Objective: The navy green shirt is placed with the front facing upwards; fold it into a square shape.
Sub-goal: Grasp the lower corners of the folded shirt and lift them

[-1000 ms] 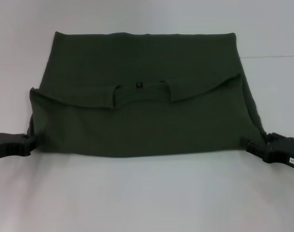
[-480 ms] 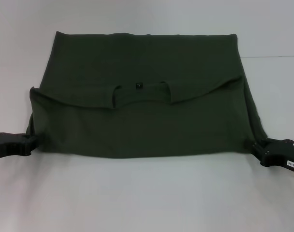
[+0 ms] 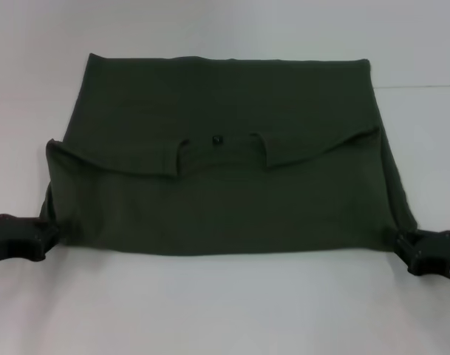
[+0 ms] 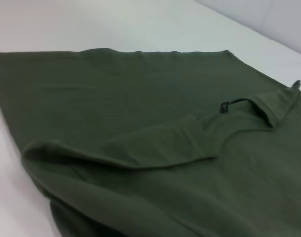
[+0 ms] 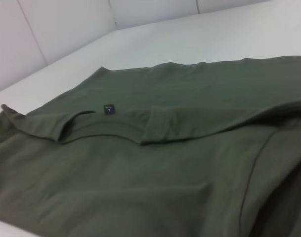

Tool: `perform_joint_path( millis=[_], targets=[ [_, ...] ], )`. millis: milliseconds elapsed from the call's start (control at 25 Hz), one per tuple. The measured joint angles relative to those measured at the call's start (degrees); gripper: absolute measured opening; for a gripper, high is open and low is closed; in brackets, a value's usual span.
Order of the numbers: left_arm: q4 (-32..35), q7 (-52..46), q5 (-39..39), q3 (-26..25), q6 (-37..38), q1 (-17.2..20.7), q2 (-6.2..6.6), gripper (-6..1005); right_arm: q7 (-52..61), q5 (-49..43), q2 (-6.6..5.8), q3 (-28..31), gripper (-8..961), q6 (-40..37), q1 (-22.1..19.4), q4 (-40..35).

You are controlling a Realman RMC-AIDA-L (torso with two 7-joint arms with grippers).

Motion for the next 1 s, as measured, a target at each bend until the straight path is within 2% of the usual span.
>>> perform_joint_path(
  millis=[200,400,560,800,1000],
  targets=[
    [4.0,2.2,0.0,-0.5,5.2,3.2,-0.65,33,-2.7,0.1,0.00,0.2,51,-5.0,-3.5,-0.5],
    [7.5,12.2,0.0,-5.4,16.9,7.4,-1.44,33,-8.1,0.1,0.08,1.7,51,-11.0,-8.4,-0.7],
    [8.6,19.3,0.2,-8.2,23.4,11.0,-1.84,33,-11.4,0.0,0.08,2.7,51,-15.2,-12.6,-0.8],
    [12.2,26.4,0.6,-8.5,32.8,16.3,-3.07,34,-15.1,-0.2,0.05,2.9,51,-20.9,-18.8,-2.1],
    [14.7,27.3,0.6,-8.5,36.5,18.8,-3.76,33,-15.8,-0.4,0.03,3.4,51,-25.2,-22.7,-4.0]
  ],
)
